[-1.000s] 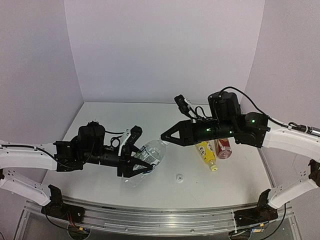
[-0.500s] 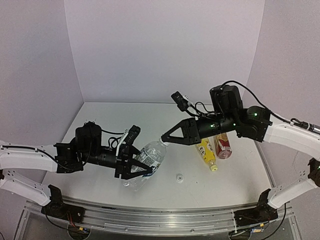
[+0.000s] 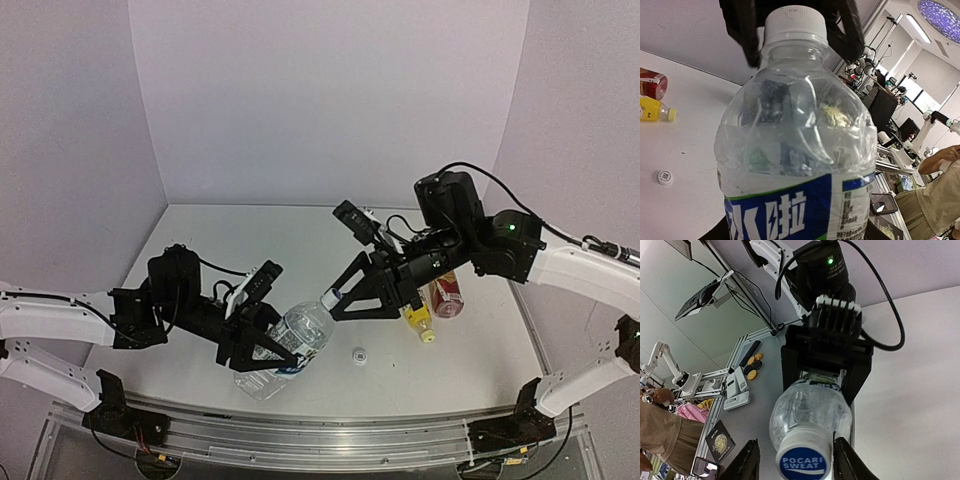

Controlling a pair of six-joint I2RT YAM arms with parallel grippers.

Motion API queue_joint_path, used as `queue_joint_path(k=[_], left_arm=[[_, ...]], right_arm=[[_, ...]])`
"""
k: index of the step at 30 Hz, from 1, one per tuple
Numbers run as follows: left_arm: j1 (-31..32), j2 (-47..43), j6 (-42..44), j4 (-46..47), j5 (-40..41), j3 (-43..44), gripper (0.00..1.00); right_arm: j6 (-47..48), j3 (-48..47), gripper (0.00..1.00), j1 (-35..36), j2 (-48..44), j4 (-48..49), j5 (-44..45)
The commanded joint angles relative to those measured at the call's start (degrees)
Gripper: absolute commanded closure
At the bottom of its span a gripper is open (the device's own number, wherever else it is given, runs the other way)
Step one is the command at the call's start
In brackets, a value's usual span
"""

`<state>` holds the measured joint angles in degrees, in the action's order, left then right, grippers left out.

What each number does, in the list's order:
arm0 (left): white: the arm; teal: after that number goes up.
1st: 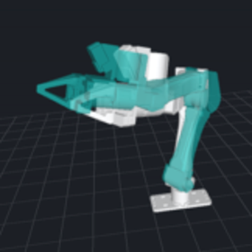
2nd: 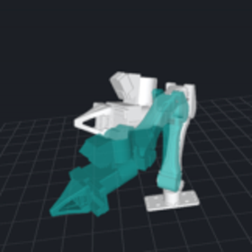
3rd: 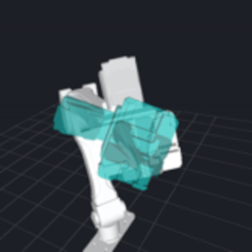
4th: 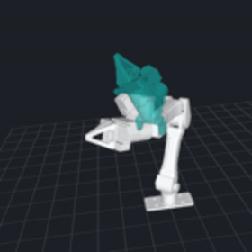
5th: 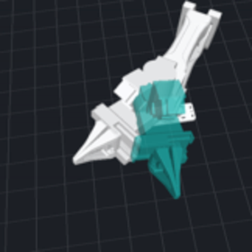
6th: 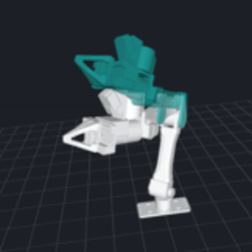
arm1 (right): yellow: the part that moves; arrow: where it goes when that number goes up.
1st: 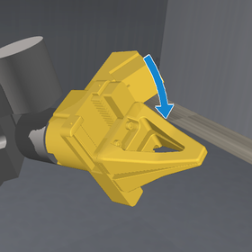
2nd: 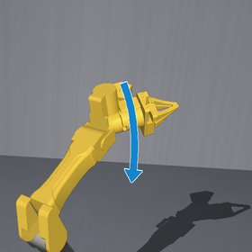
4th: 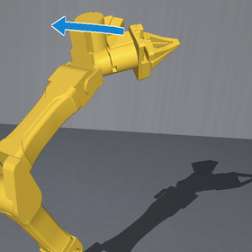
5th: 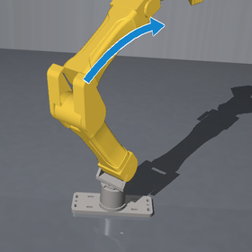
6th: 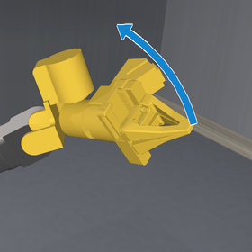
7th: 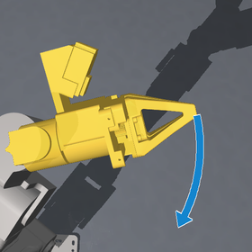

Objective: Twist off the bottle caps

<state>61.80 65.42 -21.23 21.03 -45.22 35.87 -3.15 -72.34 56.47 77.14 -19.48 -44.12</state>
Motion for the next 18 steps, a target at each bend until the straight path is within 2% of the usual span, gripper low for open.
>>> queue_joint_path(k=[1,2,4,9,12,14,18], left_arm=[[-0.73,-3.3,6.77,-4.6,6.53,4.75,0.97],[-0.73,-3.76,7.87,-7.21,8.47,5.11,0.97],[-0.81,-4.95,10.18,-11.95,14.18,5.72,0.97],[-0.74,-5.0,13.48,-23.08,29.92,8.42,0.99],[-0.72,-2.4,15.97,-28.69,30.92,11.98,1.0],[-0.73,-0.93,17.91,-29.33,29.98,13.11,1.0],[-0.76,0.98,19.53,-29.7,30.58,14.81,1.0]], right_arm=[[-3.86,-1.55,0.21,2.34,-2.82,-4.21,14.41],[-5.8,-1.49,0.15,2.3,-3.56,-4.18,20.56],[-8.65,-0.73,0.13,2.26,-5.57,-4.23,29.89],[-16.09,1.73,0.11,2.27,-8.51,-4.25,38.41],[-22.75,1.19,0.1,2.25,-7.62,-4.53,44.04],[-26.24,-0.51,0.14,2.28,-5.93,-5.14,46.39],[-33.61,-4.16,0.2,2.27,-1.75,-6.87,45.64]])
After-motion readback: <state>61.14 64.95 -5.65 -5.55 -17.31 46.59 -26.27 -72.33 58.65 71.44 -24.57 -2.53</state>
